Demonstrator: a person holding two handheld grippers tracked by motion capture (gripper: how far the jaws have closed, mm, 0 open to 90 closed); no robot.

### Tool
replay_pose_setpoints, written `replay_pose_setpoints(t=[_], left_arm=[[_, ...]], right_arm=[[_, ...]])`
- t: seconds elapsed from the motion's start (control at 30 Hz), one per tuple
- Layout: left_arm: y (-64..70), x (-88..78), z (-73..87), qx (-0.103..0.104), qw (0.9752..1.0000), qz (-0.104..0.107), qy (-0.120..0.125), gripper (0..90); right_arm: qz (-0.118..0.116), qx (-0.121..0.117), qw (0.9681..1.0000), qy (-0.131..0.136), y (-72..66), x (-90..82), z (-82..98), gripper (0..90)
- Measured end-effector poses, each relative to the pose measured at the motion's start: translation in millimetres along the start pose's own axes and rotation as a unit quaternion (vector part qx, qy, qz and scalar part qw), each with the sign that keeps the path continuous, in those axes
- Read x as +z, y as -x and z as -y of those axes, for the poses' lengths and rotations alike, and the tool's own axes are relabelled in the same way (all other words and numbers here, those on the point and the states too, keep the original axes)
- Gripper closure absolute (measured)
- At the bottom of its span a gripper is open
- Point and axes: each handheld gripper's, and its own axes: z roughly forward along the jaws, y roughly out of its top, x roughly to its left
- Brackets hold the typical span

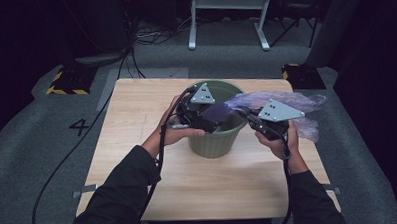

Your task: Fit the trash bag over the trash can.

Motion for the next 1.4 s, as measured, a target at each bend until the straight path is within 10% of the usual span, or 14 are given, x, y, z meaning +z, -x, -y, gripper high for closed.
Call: replay_pose_setpoints(t=[0.33,0.67,1.13,1.33,1.4], left_arm=[[2.7,-1.0,2.3,0.02,0.9997,0.0,0.012,86.8],[-1.4,-0.6,12.1,0.025,0.9995,-0.015,-0.014,89.3],[-18.5,-3.8,25.8,0.009,0.9995,-0.025,-0.017,89.3],[-24.6,-7.6,30.7,0.005,0.9995,-0.027,-0.018,88.8],[-28.1,-9.8,33.1,-0.003,0.9996,-0.025,-0.014,88.8]], right_arm=[[-0.015,-0.006,0.9997,0.018,-10.1,-2.1,-4.0,86.9],[0.014,0.004,0.9997,0.018,-12.0,-15.7,-0.2,54.4],[0.102,-0.011,0.9946,-0.01,-15.1,-82.6,26.7,27.1],[0.117,-0.014,0.9922,-0.041,-10.1,-85.9,42.5,25.3],[0.105,-0.039,0.9917,-0.064,-12.9,-81.8,47.4,39.5]])
